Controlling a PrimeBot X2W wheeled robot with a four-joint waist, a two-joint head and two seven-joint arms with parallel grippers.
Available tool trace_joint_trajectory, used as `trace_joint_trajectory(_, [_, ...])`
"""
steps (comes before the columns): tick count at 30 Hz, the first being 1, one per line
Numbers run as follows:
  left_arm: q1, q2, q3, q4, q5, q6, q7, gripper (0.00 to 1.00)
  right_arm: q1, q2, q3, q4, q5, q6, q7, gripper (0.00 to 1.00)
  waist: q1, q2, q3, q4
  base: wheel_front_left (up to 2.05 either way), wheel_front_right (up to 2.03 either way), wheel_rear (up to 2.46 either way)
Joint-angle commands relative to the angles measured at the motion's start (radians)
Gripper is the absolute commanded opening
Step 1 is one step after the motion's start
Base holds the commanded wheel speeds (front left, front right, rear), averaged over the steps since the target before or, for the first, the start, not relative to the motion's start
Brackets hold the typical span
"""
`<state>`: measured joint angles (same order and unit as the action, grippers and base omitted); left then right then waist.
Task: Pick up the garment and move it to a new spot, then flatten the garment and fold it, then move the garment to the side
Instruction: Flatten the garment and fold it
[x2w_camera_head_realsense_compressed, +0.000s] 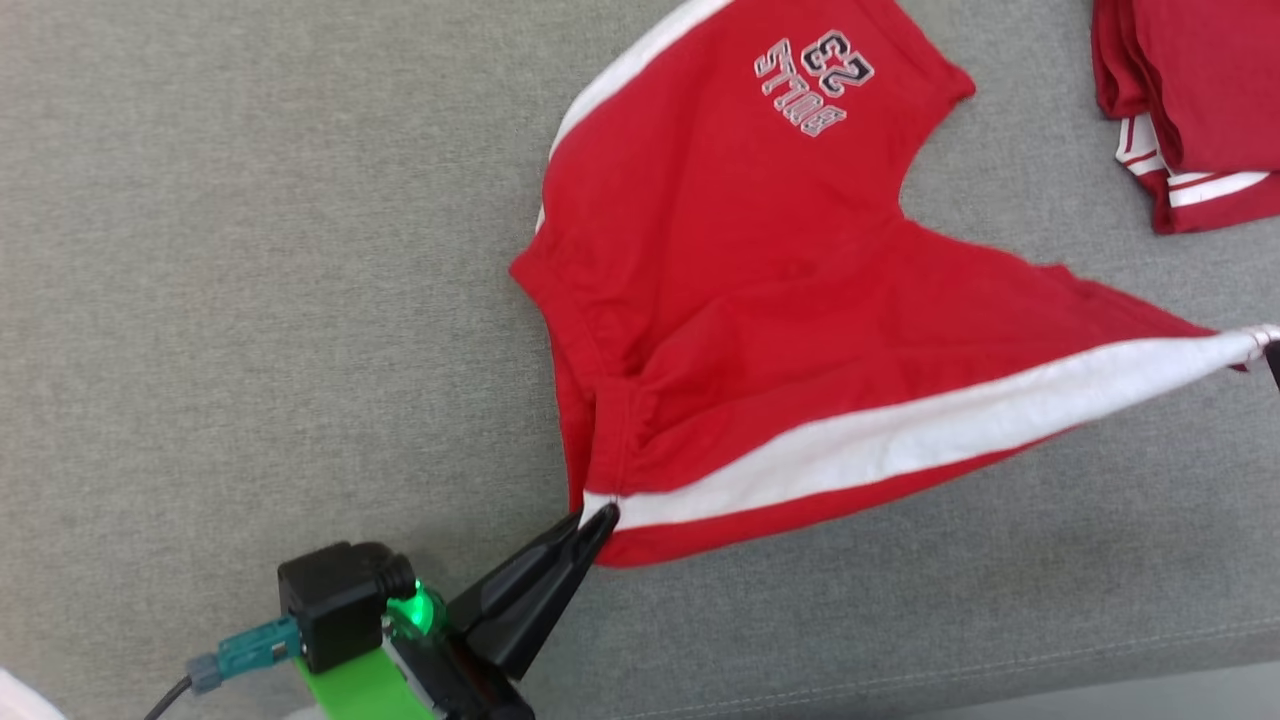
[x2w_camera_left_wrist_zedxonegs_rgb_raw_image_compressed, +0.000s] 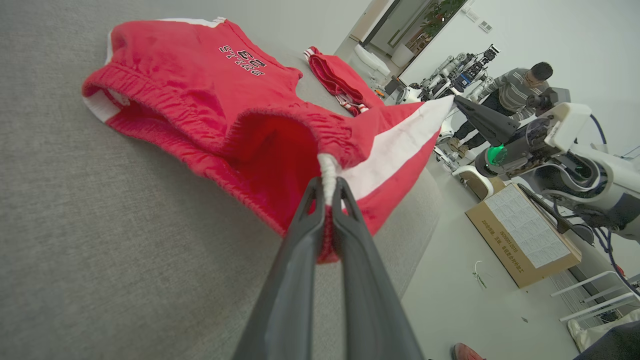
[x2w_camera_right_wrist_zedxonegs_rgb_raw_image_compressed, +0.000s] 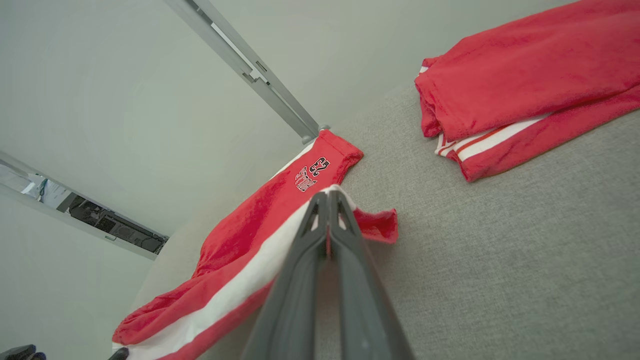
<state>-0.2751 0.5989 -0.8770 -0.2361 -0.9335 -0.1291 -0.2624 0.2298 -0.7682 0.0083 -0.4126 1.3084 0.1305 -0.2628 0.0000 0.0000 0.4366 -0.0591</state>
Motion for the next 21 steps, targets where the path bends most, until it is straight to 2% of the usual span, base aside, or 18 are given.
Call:
trace_joint_trajectory(1, [0.021,0.023,-0.007,-0.013,-0.009,-0.002,-0.003,0.00,0.039,-0.014,-0.019,-0.023,0.009,0.000,-0.002,0.00,0.0000,0.0000,-0.029,0.024,0.00,0.00,0.00])
trace_joint_trajectory(6, [0.045,0.020,0.036,-0.026,-0.047,-0.002,-0.003,0.00,0.111,-0.047,-0.092,-0.053,-0.026,0.000,-0.002,0.00,0.0000,0.0000,-0.038,0.051,0.00,0.00,0.00])
trace_joint_trajectory(9, [0.022,-0.020,0.055,-0.008,-0.087,-0.002,-0.003,0.00,0.081,-0.059,-0.110,-0.036,-0.055,0.000,0.016,0.00,0.0000,0.0000,-0.033,0.068,0.00,0.00,0.00])
trace_joint_trajectory(13, [-0.047,-0.084,0.034,0.040,-0.186,-0.002,0.005,0.00,-0.029,-0.071,-0.088,0.009,-0.085,0.000,0.070,0.00,0.0000,0.0000,-0.022,0.092,0.00,0.00,0.00])
trace_joint_trajectory(21, [-0.204,-0.189,0.017,0.163,-0.382,-0.002,0.039,0.00,-0.390,-0.093,-0.003,0.171,-0.167,0.000,0.233,0.00,0.0000,0.0000,0.023,0.137,0.00,0.00,0.00])
